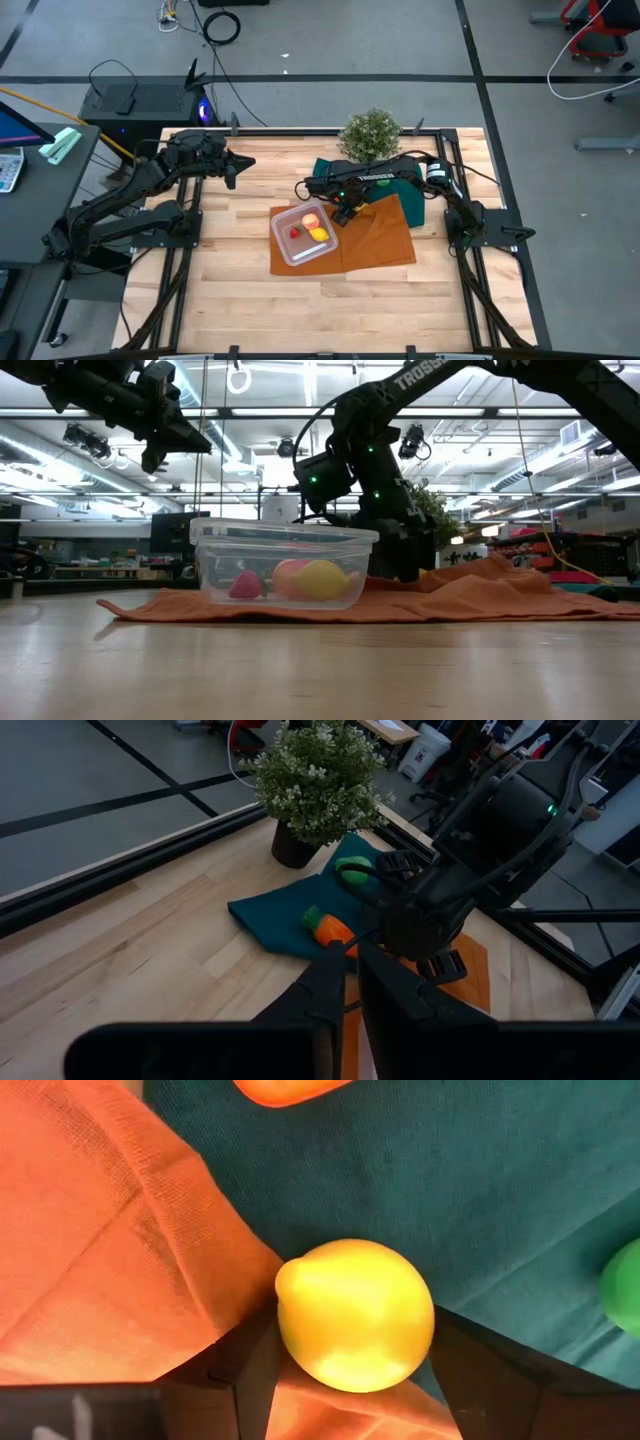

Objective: Pick and placing Produce into tupperware
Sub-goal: Put the yellow lemon into the transparent bin

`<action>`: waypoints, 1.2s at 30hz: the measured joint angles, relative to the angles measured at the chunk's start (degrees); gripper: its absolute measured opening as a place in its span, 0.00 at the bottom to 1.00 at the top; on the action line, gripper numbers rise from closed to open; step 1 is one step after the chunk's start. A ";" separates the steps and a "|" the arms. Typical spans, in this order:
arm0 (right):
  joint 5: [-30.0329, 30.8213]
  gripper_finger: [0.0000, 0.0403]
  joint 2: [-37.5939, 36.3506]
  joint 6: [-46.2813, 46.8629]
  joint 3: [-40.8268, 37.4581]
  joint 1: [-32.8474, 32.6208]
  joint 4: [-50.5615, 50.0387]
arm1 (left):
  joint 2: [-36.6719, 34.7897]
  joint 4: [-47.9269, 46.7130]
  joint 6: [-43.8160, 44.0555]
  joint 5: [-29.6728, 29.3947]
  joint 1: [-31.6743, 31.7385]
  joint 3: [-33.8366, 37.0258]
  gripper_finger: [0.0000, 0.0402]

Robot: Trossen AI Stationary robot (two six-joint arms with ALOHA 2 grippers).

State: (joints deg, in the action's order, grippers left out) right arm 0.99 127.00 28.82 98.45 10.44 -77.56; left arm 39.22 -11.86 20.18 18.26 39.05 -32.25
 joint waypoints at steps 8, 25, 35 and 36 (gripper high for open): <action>0.34 0.39 0.00 0.04 0.05 -0.02 -0.33 | 0.00 0.00 0.00 0.00 0.00 -0.02 0.07; 2.70 0.38 0.02 0.09 3.69 -0.02 -3.35 | 0.02 0.00 0.00 0.00 0.00 0.00 0.08; 4.94 0.39 0.07 -0.22 12.33 -0.06 -7.12 | 0.01 0.02 -0.01 0.00 0.00 -0.01 0.08; 5.28 0.39 0.07 -0.40 13.85 -0.09 -7.58 | 0.00 0.02 -0.01 0.00 -0.02 -0.01 0.09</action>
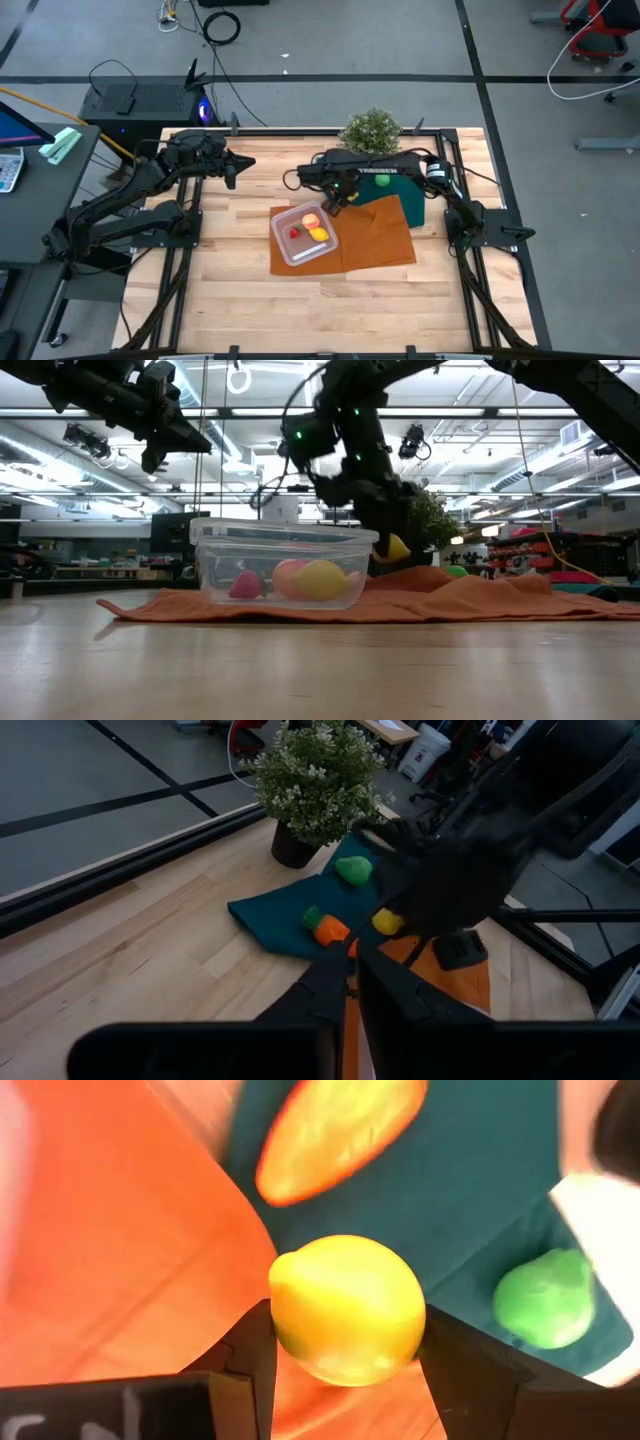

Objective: Pick and placing Produce into tupperware
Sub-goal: Put the yellow lemon into the transparent bin

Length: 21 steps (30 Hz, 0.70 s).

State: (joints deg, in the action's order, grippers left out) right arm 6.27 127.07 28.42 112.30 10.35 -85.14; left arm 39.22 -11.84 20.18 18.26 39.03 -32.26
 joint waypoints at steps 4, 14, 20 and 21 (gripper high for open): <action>0.94 0.39 0.00 -0.47 6.58 -0.04 -2.28 | 0.00 0.00 -0.01 0.00 0.00 0.00 0.10; -5.26 0.39 -0.07 -6.50 21.44 -3.67 -4.84 | 0.00 -0.04 0.01 0.00 0.00 -0.02 0.07; -8.40 0.39 -2.12 -16.01 21.88 -7.93 -5.08 | 0.00 -0.03 -0.75 0.00 0.05 -0.02 0.09; -8.43 0.39 -2.33 -18.08 21.82 -8.50 -4.86 | 0.02 -0.04 -1.13 0.01 0.07 -0.01 0.10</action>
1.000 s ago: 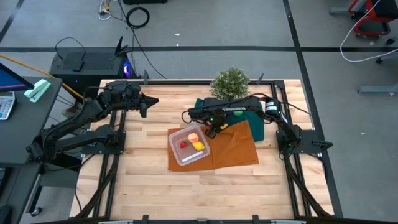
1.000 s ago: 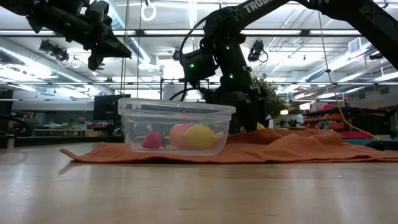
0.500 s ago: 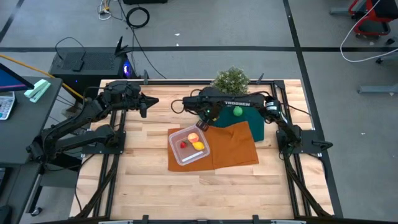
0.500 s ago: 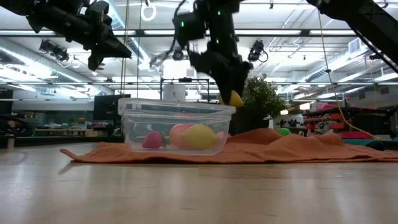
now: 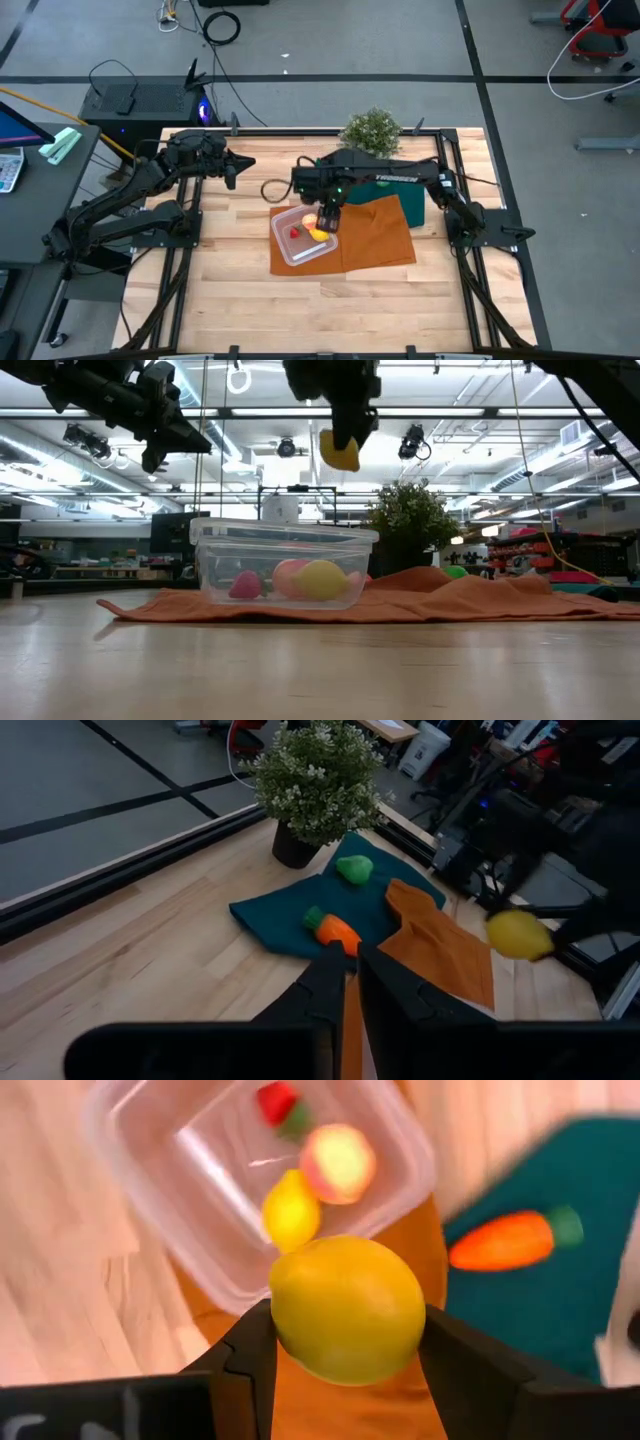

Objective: Pick and placing Produce into tupperware
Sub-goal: Put the yellow lemon into the transparent bin

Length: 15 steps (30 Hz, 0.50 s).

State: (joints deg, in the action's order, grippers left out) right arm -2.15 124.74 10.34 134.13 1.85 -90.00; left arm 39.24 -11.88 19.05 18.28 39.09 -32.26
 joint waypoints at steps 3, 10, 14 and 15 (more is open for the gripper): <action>-0.09 0.39 -0.06 -5.16 0.00 -1.49 0.33 | 0.00 0.00 -0.25 0.00 0.00 -0.01 0.10; -2.41 0.39 0.40 -11.54 -1.43 -2.01 0.86 | -0.02 0.02 -0.24 0.01 0.00 -0.01 0.08; -3.11 0.39 0.40 -13.72 -1.77 -2.01 1.15 | 0.00 0.00 -0.22 0.01 0.00 -0.01 0.07; -3.20 0.39 0.40 -14.34 -1.77 -2.01 1.30 | 0.00 0.00 -0.23 0.01 0.00 -0.01 0.07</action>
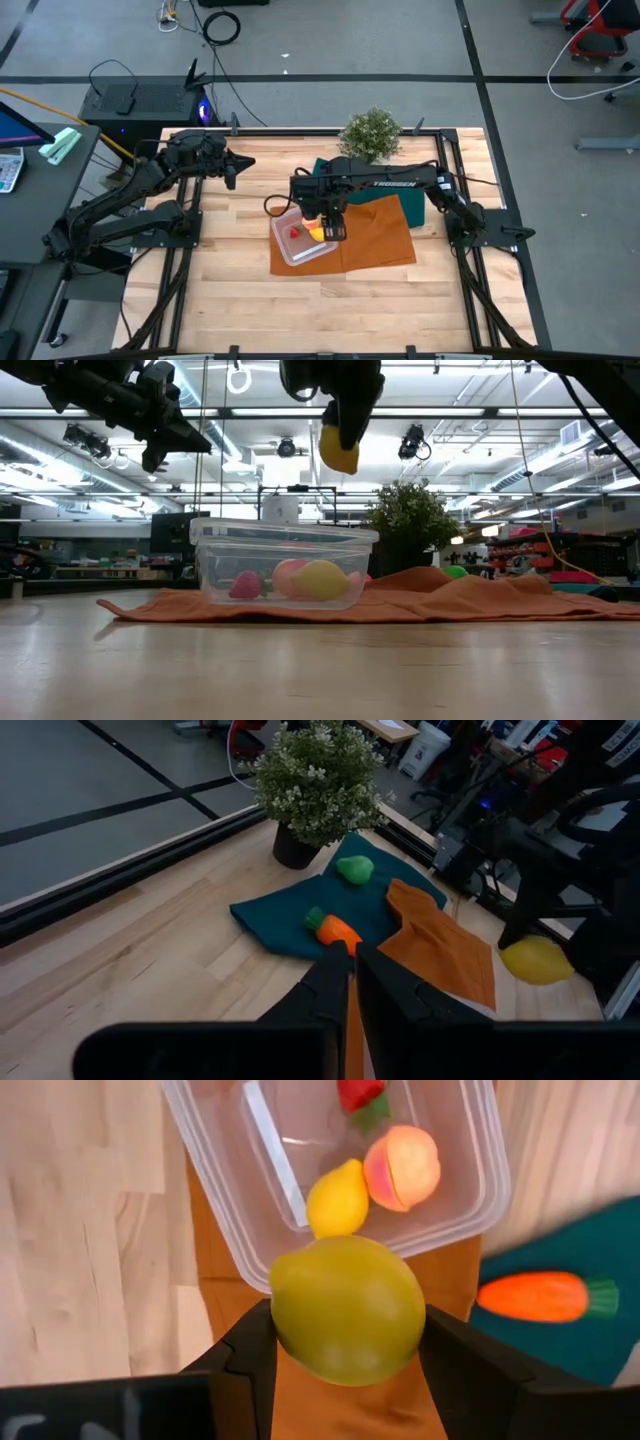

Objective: Pick and placing Produce into tupperware
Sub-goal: Put the yellow lemon into the transparent bin

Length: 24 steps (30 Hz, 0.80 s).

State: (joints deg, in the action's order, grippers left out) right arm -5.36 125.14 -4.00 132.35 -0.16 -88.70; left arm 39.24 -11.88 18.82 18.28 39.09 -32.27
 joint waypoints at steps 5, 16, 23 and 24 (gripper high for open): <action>-1.20 0.39 0.03 -0.54 0.00 0.00 1.63 | 0.00 0.00 0.01 0.00 0.00 0.00 0.09; -3.16 0.39 3.06 -1.06 0.33 0.74 5.39 | 0.11 -0.03 0.03 0.02 0.02 0.00 0.07; -4.47 0.39 6.46 -2.29 0.36 0.67 11.08 | 0.11 -0.54 0.34 0.08 0.26 0.00 0.08; -4.50 0.39 7.16 -2.31 0.39 0.46 11.11 | 0.09 -0.50 0.39 0.04 0.35 0.00 0.09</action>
State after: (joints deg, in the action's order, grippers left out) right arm -9.86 132.30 -6.31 132.74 0.30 -77.59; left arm 39.33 -12.38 19.21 18.33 39.44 -32.28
